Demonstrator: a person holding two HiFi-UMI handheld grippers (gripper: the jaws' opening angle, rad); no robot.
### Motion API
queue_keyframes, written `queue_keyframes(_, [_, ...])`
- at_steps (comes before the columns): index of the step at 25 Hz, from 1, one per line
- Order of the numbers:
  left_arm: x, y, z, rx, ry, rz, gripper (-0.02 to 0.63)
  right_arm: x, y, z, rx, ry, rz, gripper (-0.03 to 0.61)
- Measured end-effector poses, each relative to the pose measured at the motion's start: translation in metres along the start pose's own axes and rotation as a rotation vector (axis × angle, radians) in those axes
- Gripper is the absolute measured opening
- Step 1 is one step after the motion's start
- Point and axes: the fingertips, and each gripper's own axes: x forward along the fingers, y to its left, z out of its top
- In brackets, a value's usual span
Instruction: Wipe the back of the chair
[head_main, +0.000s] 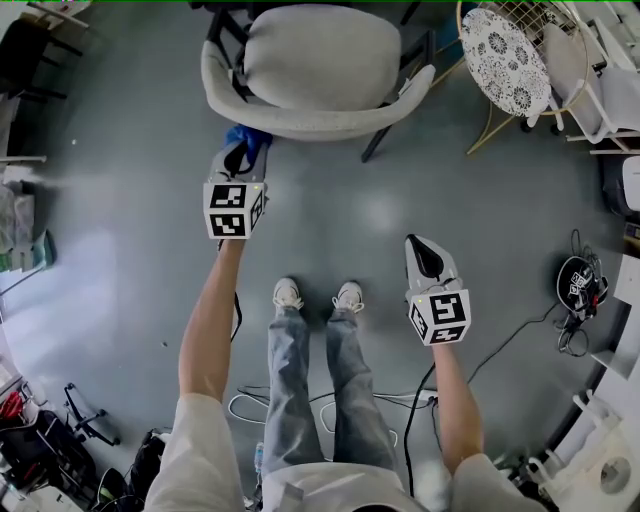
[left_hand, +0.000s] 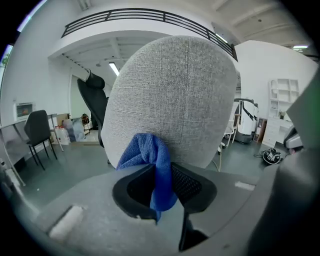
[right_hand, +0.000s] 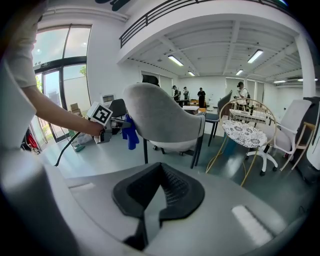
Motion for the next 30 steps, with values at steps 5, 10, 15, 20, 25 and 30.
queue_keyframes(5, [-0.002, -0.028, 0.001, -0.009, -0.014, -0.028, 0.091, -0.005, -0.004, -0.002, 0.005, -0.003, -0.003, 0.002])
queue_keyframes(10, [0.002, -0.068, 0.005, -0.013, -0.023, -0.082, 0.091, -0.011, -0.014, -0.007, 0.010, -0.003, -0.009, 0.002])
queue_keyframes(15, [0.006, -0.100, 0.008, -0.049, -0.041, -0.100, 0.090, -0.018, -0.022, -0.013, 0.013, -0.005, -0.016, 0.002])
queue_keyframes(20, [0.016, -0.132, 0.015, -0.067, -0.047, -0.122, 0.091, -0.025, -0.034, -0.018, 0.026, -0.008, -0.028, 0.002])
queue_keyframes(25, [0.030, -0.156, 0.019, -0.093, -0.042, -0.137, 0.089, -0.030, -0.046, -0.022, 0.044, -0.010, -0.041, 0.002])
queue_keyframes(30, [0.044, -0.178, 0.026, -0.102, -0.036, -0.156, 0.089, -0.034, -0.055, -0.027, 0.062, -0.009, -0.055, 0.002])
